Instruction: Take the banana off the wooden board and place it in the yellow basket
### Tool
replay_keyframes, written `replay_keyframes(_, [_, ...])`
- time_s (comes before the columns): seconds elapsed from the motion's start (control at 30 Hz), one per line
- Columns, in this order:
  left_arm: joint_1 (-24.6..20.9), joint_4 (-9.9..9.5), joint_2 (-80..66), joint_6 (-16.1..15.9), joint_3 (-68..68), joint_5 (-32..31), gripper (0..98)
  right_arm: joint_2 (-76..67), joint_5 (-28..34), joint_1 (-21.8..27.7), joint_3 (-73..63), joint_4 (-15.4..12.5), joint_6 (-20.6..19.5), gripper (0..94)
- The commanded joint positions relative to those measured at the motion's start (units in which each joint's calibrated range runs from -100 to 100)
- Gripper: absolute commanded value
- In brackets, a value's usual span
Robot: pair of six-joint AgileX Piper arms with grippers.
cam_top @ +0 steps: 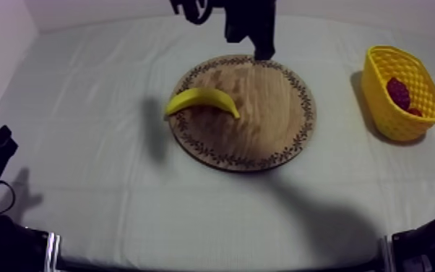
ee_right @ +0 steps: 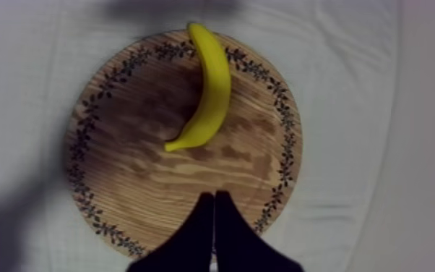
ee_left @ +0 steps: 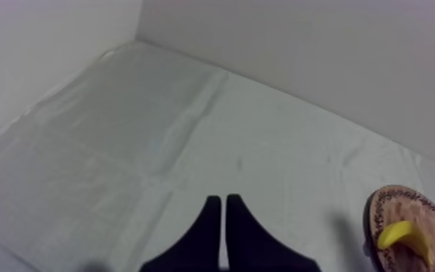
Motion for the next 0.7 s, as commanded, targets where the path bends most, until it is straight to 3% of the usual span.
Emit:
replay_keyframes(0.0, [-0.02, -0.01, 0.02, 0.01, -0.02, -0.01, 0.1, 2.72, 0.44, 0.11, -1.97, 0.0, -0.08, 0.7])
replay_keyframes(0.23, [-0.02, -0.01, 0.02, 0.01, -0.02, -0.01, 0.1, 4.29, 0.15, -0.35, -3.87, 0.78, -1.65, 1.5])
replay_keyframes(0.5, [-0.02, -0.01, 0.02, 0.01, -0.02, -0.01, 0.1, 3.95, 1.4, -1.15, -6.89, 0.39, -3.64, 15.2])
replay_keyframes(0.67, [-0.02, -0.01, 0.02, 0.01, -0.02, -0.01, 0.1, 3.8, 2.47, -1.9, -7.34, 0.59, -3.73, 36.1])
